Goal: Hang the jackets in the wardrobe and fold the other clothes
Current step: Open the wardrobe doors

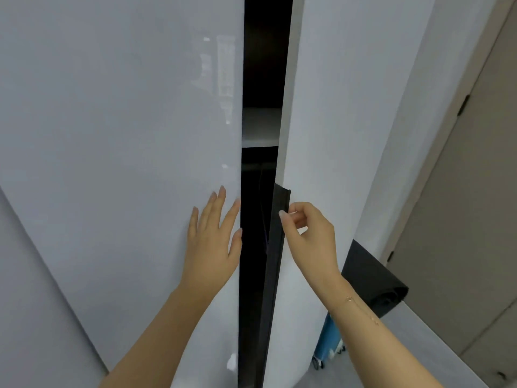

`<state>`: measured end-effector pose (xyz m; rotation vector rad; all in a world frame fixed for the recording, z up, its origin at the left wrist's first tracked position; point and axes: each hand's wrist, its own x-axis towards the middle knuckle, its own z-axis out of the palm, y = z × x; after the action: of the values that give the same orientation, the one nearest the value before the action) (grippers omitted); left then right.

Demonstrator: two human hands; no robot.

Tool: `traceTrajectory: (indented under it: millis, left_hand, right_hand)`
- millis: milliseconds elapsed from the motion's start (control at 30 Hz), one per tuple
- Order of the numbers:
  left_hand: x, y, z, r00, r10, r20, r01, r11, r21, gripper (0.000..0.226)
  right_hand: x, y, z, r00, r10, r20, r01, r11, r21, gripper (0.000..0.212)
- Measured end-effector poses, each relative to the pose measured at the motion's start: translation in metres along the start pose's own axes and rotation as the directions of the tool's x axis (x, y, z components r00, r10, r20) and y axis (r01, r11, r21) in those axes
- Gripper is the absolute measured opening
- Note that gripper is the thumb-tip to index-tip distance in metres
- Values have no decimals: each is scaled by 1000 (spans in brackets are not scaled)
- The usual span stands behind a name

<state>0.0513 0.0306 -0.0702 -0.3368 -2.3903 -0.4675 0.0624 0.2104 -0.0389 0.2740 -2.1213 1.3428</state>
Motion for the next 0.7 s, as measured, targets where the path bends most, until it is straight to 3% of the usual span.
traceTrajectory:
  millis: [100,400,700]
  left_hand:
    - [-9,31,6,998,48,28,-50,995,85,59]
    - [-31,147,17,999,36,32,-41,983,177,68]
    - [-65,300,48,998,36,60,-50,964,261,66]
  right_hand:
    - [-17,1,-37,999,10,38,-10,1000,-2,8]
    - [-47,27,-157,986,-18,166,4,996,88,8]
    - [-54,88,-314,995,50,85,-62,989,132,8]
